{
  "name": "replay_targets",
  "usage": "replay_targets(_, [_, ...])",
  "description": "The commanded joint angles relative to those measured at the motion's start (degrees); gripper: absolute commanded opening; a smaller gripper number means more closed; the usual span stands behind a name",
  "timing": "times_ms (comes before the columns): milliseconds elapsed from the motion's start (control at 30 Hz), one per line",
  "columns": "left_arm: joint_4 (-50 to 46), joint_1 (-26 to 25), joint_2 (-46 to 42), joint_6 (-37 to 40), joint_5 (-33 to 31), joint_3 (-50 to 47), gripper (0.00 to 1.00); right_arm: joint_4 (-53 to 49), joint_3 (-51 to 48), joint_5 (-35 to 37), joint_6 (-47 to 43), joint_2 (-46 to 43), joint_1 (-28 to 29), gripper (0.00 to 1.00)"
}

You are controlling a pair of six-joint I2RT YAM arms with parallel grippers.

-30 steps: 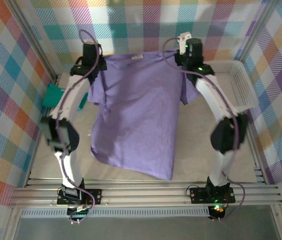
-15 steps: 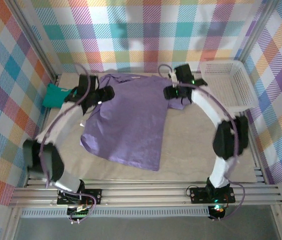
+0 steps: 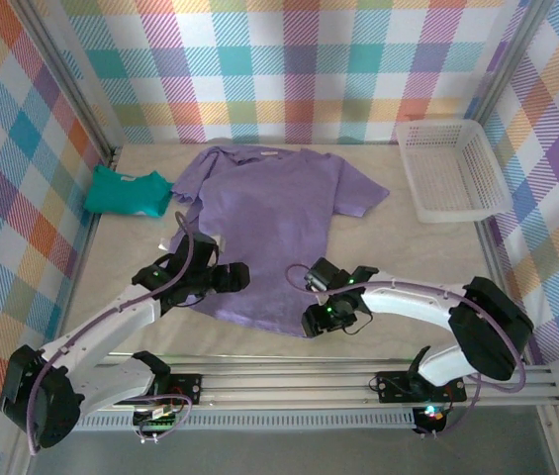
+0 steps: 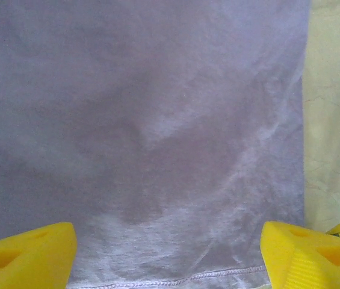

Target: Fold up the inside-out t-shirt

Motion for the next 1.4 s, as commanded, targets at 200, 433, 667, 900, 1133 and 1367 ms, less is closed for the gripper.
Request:
replay_targets(200, [1.87, -3.49, -1.36, -2.38, -3.54, -2.05, 0.8, 6.21, 0.48, 2.03, 2.05, 3.36, -0.93, 0.07])
replay_targets(433, [8.93, -7.3, -5.21, 1.65, 1.55, -5.35, 0.77, -4.93, 0.91, 4.92, -2.93, -9.46, -13.09, 0.0])
replay_targets(667, [24.48, -19.79, -1.36, 24.44, -3.41, -9.15, 0.73, -9.46, 5.94, -6.66, -10.59, -11.79, -27.8, 0.0])
replay_targets(900, [22.36, -26.67, 15.28, 40.74, -6.9, -0.96, 0.7, -10.99, 9.16, -10.04, -13.86, -10.12, -33.21, 0.0])
replay_targets(1133, [23.42, -26.18, 26.44, 45.01, -13.17, 2.9, 0.55, -11.47, 9.46, -10.17, -14.89, -10.47, -34.68, 0.0])
replay_targets(1367, [23.82, -24.65, 31.39, 44.16, -12.27, 5.44, 0.24, -11.6, 9.11, -10.1, -15.06, -10.97, -35.0, 0.0])
